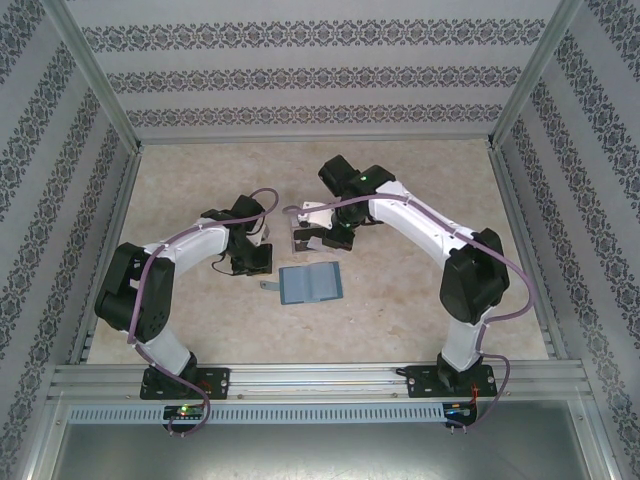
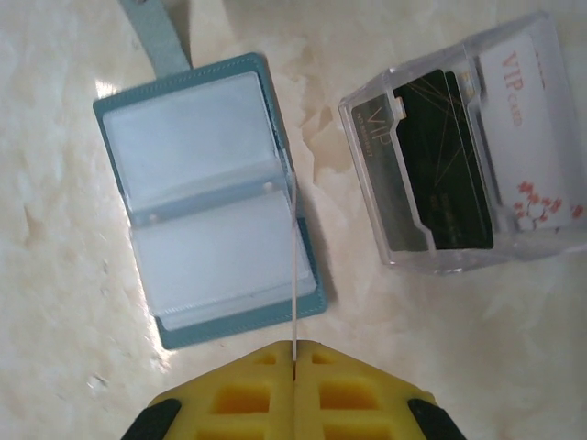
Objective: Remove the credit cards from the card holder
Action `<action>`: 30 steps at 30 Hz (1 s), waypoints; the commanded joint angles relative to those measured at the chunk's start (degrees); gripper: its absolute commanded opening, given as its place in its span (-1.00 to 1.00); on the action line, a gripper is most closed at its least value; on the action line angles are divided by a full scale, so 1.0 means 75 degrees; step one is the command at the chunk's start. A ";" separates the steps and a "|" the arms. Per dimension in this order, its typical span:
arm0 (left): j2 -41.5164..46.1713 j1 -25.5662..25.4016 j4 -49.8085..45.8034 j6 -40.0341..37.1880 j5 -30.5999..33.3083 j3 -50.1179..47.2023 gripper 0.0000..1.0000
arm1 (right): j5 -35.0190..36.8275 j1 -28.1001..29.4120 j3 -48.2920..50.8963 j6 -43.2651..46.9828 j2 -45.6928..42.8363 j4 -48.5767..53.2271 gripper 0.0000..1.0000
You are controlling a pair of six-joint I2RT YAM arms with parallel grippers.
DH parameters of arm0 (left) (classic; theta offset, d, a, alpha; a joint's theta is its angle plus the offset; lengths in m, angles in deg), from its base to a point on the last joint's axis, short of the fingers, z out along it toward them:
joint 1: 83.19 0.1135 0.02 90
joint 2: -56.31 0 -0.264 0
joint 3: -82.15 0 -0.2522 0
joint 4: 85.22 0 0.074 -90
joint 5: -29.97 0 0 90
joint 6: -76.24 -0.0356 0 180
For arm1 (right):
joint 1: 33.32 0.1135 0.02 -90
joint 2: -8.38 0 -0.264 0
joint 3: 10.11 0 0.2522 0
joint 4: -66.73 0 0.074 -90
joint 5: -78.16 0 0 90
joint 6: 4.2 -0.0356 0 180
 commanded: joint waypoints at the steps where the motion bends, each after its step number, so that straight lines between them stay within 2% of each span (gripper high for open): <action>1: 0.0227 0.0092 -0.0229 -0.0130 0.0151 -0.0132 -0.86 | 0.0268 -0.0088 -0.0603 0.1609 0.0456 0.0547 -0.99; 9: 0.0244 0.0125 -0.0023 0.0003 0.0178 -0.0323 -0.85 | 0.0499 -0.0168 -0.2913 0.2304 0.2017 0.1986 -1.00; 20: 0.0318 0.0142 -0.0021 0.0249 0.0270 -0.0506 -0.86 | 0.0399 -0.0271 -0.5612 0.2617 0.3667 0.3055 -1.00; 30: 0.0724 0.0143 -0.0205 0.0402 0.0417 -0.0669 -0.85 | 0.0461 -0.0307 -0.6647 0.2682 0.4412 0.2991 -1.00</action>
